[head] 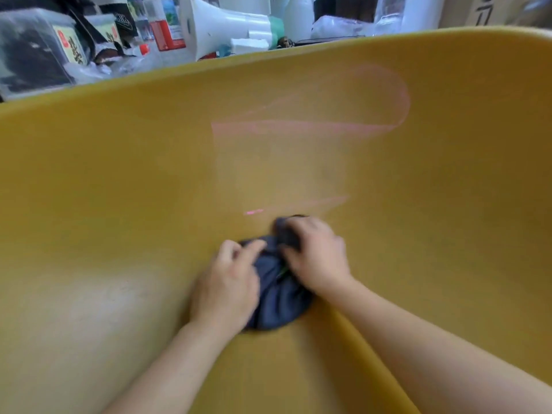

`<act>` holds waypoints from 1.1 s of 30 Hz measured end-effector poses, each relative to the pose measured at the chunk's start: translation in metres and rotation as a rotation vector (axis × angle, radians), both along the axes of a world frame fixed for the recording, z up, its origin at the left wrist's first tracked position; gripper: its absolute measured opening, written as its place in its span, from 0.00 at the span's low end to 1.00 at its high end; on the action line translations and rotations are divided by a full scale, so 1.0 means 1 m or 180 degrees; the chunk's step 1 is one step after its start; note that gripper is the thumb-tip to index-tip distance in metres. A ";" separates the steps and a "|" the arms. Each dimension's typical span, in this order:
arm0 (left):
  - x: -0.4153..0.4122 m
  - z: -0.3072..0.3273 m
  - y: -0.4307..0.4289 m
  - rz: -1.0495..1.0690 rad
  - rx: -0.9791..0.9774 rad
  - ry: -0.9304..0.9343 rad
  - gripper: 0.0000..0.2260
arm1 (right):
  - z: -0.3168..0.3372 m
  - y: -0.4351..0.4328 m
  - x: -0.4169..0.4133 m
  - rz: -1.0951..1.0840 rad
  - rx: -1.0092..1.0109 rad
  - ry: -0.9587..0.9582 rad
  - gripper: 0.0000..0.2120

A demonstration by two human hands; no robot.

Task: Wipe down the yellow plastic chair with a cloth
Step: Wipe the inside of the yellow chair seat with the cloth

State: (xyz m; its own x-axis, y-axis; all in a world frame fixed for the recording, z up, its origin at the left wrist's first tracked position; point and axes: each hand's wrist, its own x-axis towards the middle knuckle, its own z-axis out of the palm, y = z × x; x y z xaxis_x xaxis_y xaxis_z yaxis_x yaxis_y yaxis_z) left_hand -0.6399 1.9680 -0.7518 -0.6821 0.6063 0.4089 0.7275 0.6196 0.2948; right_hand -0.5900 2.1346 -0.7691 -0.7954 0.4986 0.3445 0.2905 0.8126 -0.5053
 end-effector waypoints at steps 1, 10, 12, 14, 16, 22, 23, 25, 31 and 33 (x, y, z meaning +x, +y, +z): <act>0.013 -0.006 0.020 -0.0209 -0.0092 -0.0026 0.18 | 0.004 0.020 0.013 -0.0477 -0.0299 -0.0005 0.21; 0.041 -0.022 0.069 0.0248 -0.0678 0.0012 0.33 | 0.039 0.090 0.050 0.1301 -0.3683 -0.0695 0.25; 0.011 -0.011 0.044 0.0326 -0.0903 0.0198 0.33 | 0.027 0.079 0.045 0.0918 -0.3156 -0.0361 0.21; -0.024 0.007 0.011 0.0655 -0.1070 0.0483 0.35 | 0.007 0.068 0.043 0.0636 -0.1974 0.0005 0.18; -0.049 0.028 -0.013 0.0983 -0.1120 0.0654 0.36 | -0.011 0.058 0.045 0.0610 -0.0429 -0.0133 0.18; 0.006 0.012 0.037 -0.0085 -0.1144 -0.0575 0.37 | -0.019 0.054 0.041 0.0688 0.0152 -0.0159 0.21; 0.024 0.006 0.047 -0.0370 -0.1331 -0.0740 0.38 | -0.019 0.055 0.041 0.0678 0.0060 -0.0071 0.21; 0.051 0.005 0.058 -0.0695 -0.1579 -0.1077 0.36 | -0.017 0.056 0.041 0.0655 -0.0231 0.0057 0.21; -0.011 0.029 0.038 -0.0148 -0.2189 0.0059 0.36 | -0.011 0.054 0.047 0.0778 -0.0301 -0.0070 0.20; -0.041 0.050 0.029 0.0336 -0.2445 0.0352 0.39 | -0.014 0.053 0.048 0.0783 -0.0254 -0.0175 0.21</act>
State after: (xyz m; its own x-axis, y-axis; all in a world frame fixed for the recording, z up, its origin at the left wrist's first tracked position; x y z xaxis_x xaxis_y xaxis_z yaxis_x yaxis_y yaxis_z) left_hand -0.6814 1.9972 -0.7017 -0.7316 0.6811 -0.0300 0.6535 0.6881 -0.3154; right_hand -0.5421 2.1881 -0.7829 -0.9125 0.3117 0.2647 0.1179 0.8204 -0.5596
